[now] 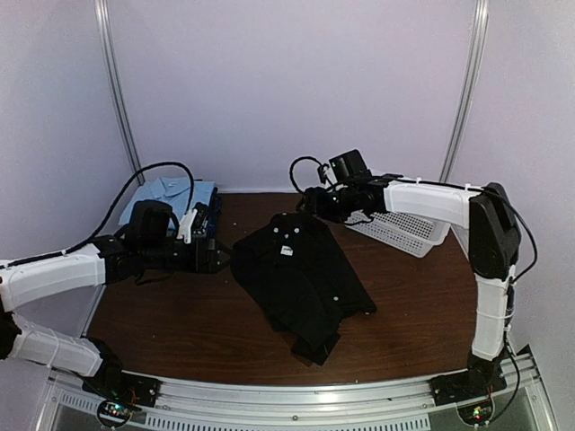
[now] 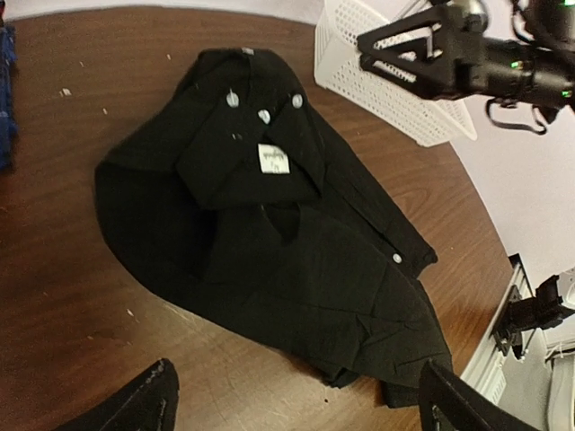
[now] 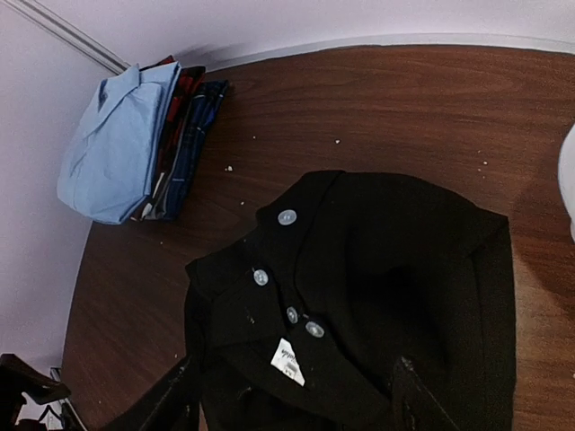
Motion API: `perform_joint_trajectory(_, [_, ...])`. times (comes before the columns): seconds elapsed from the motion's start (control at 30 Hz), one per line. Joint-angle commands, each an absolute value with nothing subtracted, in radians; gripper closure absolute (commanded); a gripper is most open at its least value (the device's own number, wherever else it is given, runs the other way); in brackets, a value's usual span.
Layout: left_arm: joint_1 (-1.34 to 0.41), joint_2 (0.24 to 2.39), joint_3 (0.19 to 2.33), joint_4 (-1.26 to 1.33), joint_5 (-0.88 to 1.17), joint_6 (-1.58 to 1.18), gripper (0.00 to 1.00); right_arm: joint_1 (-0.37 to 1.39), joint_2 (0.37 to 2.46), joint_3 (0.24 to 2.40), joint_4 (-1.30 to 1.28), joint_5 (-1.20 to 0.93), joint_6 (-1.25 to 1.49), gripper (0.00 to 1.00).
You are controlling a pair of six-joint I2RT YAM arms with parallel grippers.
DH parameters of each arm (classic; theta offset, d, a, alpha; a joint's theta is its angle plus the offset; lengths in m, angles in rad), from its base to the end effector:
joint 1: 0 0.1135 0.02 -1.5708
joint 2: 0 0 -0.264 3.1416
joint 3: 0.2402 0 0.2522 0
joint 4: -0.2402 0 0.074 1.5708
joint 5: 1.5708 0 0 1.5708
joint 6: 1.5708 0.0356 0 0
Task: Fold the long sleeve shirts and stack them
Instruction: Place the crumpled shirt at the center of the board, then flatten out the crumpled shirt at the center of the board.
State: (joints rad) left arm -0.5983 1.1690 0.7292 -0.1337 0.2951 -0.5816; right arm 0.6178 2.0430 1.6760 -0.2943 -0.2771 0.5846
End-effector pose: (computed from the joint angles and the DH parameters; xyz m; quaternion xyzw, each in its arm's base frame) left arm 0.2046 -0.1520 0.2478 0.0776 0.8681 -0.3705 0.3213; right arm 0.3821 0.2835 0.2502 -0.0754 0.8886 0.3484 0.2886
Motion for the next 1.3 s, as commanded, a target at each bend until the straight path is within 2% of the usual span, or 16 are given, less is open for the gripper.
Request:
perform_joint_trajectory(0.0, [-0.673,1.214,0.661,0.045,0.366,-0.708,0.06,0.627,1.830,1.512,-0.261,-0.174,0.501,0.26])
perform_joint_trajectory(0.3, [-0.892,1.352,0.617,0.167,0.362,-0.890,0.08,0.655,1.577,1.156,-0.271,-0.086,0.458,0.25])
perform_joint_trajectory(0.67, [-1.038,1.534,0.560,0.465,0.356,-1.325,0.12,0.708,1.430,0.939,-0.200,-0.049,0.517,0.25])
perform_joint_trajectory(0.83, [-1.099,1.630,0.594,0.595,0.297,-1.454,0.21,0.719,1.385,0.902,-0.178,-0.022,0.540,0.25])
perform_joint_trajectory(0.93, [-1.142,1.680,0.600,0.682,0.236,-1.547,0.32,0.722,1.365,0.877,-0.153,-0.026,0.554,0.25])
perform_joint_trajectory(1.17, [-1.174,1.746,0.609,0.770,0.135,-1.616,0.40,0.734,1.340,0.845,-0.132,-0.018,0.579,0.25])
perform_joint_trajectory(1.27, [-1.174,1.750,0.601,0.818,0.119,-1.617,0.51,0.738,1.335,0.838,-0.133,-0.006,0.577,0.25])
